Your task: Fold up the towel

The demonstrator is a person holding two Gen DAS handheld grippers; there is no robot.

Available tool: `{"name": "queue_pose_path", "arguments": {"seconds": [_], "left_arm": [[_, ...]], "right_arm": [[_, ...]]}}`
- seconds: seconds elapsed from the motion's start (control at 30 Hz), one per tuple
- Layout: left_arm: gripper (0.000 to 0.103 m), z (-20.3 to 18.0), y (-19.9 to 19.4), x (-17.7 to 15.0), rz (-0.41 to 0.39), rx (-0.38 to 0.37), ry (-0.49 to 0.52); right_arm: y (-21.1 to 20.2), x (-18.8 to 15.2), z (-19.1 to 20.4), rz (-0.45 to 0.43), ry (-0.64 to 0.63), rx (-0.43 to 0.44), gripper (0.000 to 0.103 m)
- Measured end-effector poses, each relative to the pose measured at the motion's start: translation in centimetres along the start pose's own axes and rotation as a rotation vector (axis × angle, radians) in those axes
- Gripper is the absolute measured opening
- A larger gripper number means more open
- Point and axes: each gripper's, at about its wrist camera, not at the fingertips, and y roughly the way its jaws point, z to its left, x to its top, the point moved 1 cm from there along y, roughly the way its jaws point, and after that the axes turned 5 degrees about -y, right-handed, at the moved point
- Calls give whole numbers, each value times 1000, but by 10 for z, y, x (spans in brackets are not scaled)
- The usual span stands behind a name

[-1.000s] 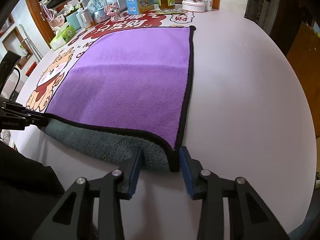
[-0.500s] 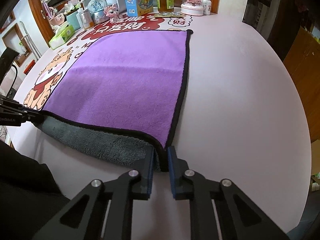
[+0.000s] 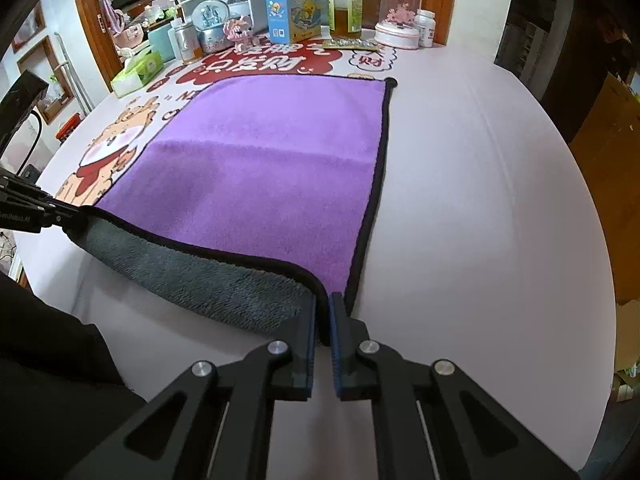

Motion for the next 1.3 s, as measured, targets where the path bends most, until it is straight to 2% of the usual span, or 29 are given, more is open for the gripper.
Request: {"name": "queue_pose_path", "arguments": {"seconds": [0.33, 0.73, 1.07, 1.3], "left_arm": [[8, -3, -38, 25, -49, 25, 43], [8, -1, -80, 75, -197, 71, 74], [8, 10, -106, 131, -325, 88, 57], [8, 16, -100, 165, -403, 71, 28]], "right_arm": [[-19, 29, -8, -73, -20, 7, 6], [-46, 83, -21, -204, -46, -35, 6], [-44, 138, -30, -329, -34, -108, 6], [-25, 173, -32, -394, -32, -213, 6]]}}
